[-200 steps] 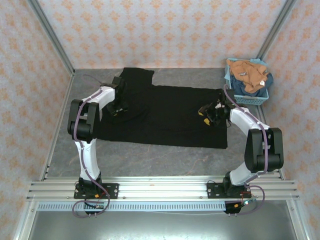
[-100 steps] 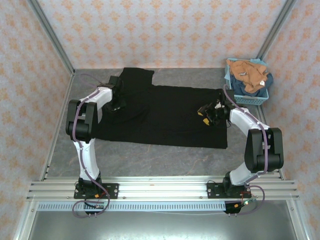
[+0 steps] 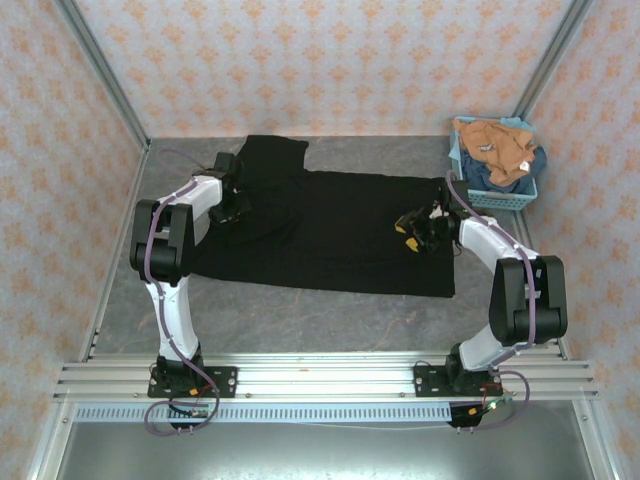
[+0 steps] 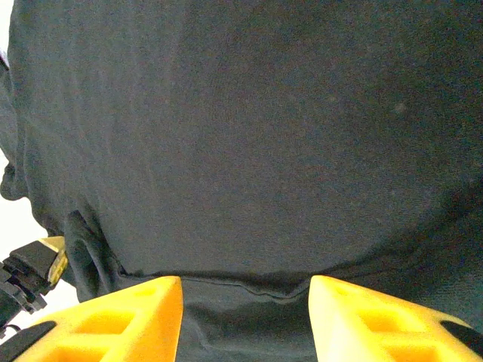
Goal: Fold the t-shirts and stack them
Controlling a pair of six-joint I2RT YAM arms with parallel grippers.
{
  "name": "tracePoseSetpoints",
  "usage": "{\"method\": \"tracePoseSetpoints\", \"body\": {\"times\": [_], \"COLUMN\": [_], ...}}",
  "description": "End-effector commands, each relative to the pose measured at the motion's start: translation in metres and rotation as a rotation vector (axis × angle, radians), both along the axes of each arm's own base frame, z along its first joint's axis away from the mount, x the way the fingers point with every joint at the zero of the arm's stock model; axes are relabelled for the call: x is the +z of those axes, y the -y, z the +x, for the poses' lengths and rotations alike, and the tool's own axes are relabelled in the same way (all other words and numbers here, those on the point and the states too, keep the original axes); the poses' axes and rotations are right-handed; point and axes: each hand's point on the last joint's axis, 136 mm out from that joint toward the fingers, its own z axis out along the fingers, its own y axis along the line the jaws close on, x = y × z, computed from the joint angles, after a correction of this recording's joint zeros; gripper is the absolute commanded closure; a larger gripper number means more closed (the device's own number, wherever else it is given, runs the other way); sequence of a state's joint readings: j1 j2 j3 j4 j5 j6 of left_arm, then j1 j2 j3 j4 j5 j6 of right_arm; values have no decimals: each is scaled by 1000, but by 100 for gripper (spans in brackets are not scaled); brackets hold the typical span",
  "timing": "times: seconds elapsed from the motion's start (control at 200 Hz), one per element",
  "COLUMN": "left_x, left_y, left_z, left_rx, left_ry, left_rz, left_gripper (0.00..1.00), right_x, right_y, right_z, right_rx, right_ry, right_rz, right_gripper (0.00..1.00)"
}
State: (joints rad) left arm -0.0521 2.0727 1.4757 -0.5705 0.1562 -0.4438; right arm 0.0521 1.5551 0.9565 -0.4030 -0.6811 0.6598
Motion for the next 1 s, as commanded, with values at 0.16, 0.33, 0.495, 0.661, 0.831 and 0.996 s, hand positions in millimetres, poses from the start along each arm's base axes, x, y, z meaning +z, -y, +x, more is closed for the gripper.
{"method": "tracePoseSetpoints", "body": {"times": [0.16, 0.33, 0.495, 0.661, 0.831, 0.996], "left_x": [13, 12, 15, 22, 22, 28], "left_y": [-1, 1, 6, 9, 9, 6], "left_z": [-10, -16, -16, -18, -21, -23], "left_rx": [12, 3, -9, -28, -32, -33], "left_ry": [-5, -30, -30, -28, -44, -48], "left_rz": [-3, 4, 9, 39, 73, 127], "left_gripper": [87, 83, 83, 85, 87, 84], "right_x": [4, 4, 4, 2, 2, 2], "right_y": [-2, -3, -3, -2, -2, -3], "right_z": [-3, -2, -2, -5, -6, -6], "right_rx": [13, 9, 11, 10, 8, 9], "right_ry": [22, 24, 24, 20, 19, 21], "right_rz": [-1, 3, 2, 0, 2, 4], "right_gripper": [53, 53, 53, 53, 53, 54]}}
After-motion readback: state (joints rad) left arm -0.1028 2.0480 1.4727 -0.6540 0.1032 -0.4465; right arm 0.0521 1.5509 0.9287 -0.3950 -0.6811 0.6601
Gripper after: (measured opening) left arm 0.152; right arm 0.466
